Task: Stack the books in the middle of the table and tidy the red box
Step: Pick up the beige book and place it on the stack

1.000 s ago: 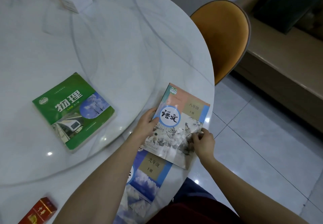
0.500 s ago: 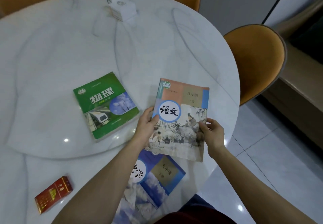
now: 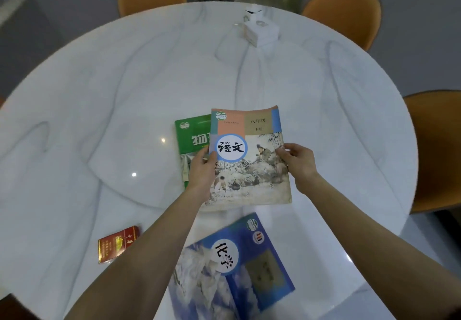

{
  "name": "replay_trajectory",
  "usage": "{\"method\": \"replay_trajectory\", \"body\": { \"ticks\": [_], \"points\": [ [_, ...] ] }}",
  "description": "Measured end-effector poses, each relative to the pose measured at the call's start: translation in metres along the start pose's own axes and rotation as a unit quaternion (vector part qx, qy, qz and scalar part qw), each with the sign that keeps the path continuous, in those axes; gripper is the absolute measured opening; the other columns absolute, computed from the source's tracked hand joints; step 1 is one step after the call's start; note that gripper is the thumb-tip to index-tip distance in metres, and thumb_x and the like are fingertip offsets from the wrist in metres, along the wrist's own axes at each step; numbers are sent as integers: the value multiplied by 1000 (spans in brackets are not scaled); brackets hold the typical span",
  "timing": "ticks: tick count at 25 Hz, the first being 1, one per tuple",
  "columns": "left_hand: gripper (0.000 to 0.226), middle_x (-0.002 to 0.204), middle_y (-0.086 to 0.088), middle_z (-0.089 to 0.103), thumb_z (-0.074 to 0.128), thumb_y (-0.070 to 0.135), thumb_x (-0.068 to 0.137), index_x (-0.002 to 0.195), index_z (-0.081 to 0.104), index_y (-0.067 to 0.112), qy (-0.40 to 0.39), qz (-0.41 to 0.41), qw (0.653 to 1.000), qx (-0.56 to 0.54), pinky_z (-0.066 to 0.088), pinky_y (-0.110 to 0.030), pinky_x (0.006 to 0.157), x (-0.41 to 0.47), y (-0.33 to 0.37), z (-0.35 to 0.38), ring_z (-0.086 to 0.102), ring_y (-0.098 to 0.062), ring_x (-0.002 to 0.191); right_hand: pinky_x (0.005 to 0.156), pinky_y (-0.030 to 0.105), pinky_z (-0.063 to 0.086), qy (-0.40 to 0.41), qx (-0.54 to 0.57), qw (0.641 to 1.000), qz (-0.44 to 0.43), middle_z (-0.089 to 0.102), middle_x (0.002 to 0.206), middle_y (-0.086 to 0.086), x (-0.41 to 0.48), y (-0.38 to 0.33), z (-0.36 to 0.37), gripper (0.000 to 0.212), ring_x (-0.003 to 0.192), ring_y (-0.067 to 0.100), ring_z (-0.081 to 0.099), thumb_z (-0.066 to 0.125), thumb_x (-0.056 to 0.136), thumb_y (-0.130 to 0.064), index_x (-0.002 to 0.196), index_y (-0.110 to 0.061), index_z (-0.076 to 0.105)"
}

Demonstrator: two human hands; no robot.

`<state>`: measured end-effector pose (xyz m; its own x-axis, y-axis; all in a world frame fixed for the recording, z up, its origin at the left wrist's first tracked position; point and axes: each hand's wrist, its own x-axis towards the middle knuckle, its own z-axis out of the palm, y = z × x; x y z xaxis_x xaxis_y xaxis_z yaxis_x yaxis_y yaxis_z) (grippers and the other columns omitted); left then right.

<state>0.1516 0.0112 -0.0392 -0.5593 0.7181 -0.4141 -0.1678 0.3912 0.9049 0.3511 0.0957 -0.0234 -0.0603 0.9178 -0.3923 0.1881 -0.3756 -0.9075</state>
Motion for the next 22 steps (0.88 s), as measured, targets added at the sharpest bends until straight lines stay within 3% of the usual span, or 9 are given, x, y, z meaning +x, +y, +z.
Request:
{"method": "replay_trajectory", "body": {
  "ticks": [2,4,8,11,13,15,17,19,22],
  "points": [
    [36,116,4,51,45,25,98,134,46,23,31,-12,999,-9,39,-21,54,10,5,-12,54,-7,79,72,38,53,-27,-26,999,-10,63,80,11,16,-11,20,22,73,24,60,62,88,-10,109,-3,66],
    [36,115,0,53,44,22,98,134,46,21,56,-17,998,-7,41,-22,51,22,8,-24,54,-7,74,68,35,49,-55,-42,997,-14,63,80,10,30,-18,40,23,73,23,57,63,87,-11,108,-5,68],
    [34,109,-7,59,42,21,98,130,51,17,99,-17,995,30,43,-21,44,43,7,-42,49,-9,63,75,35,49,-74,-65,995,-1,65,93,13,54,-21,76,24,82,23,58,65,85,-14,107,-8,69],
    [35,118,-17,62,42,20,97,131,52,17,117,-25,991,55,41,-24,51,56,0,-49,47,-13,60,71,29,48,-73,-86,994,3,66,97,10,65,-16,95,27,83,20,58,64,86,-15,112,-9,67],
    [34,121,-17,63,43,18,97,129,54,15,126,-5,988,91,49,-30,67,63,-3,-51,58,-23,79,65,24,46,-76,-98,992,4,67,102,10,72,-12,105,29,82,19,57,63,87,-15,116,-9,66],
    [32,113,-19,66,44,17,97,127,56,13,129,13,982,141,49,-35,75,69,-5,-54,58,-28,86,67,21,47,-73,-120,990,0,67,103,9,78,-9,113,30,82,18,57,63,87,-15,117,-9,66],
    [29,95,-26,65,47,17,96,120,60,9,126,27,974,184,44,-33,67,76,-8,-57,50,-24,70,74,23,47,-64,-143,988,-9,66,96,7,83,-9,118,30,81,17,57,64,87,-15,117,-8,66],
    [26,81,-23,60,49,16,94,113,62,3,119,34,968,220,42,-33,65,81,-10,-59,48,-24,67,77,22,45,-61,-168,984,-23,67,94,9,88,-7,121,29,81,18,58,63,88,-14,116,-7,66],
    [22,90,-22,60,48,14,94,101,61,-3,114,34,946,301,41,-32,63,84,-11,-58,50,-28,70,78,27,49,-51,-236,969,-50,71,100,20,91,-3,123,24,82,27,62,60,88,-11,108,-1,69]
  ]
}}
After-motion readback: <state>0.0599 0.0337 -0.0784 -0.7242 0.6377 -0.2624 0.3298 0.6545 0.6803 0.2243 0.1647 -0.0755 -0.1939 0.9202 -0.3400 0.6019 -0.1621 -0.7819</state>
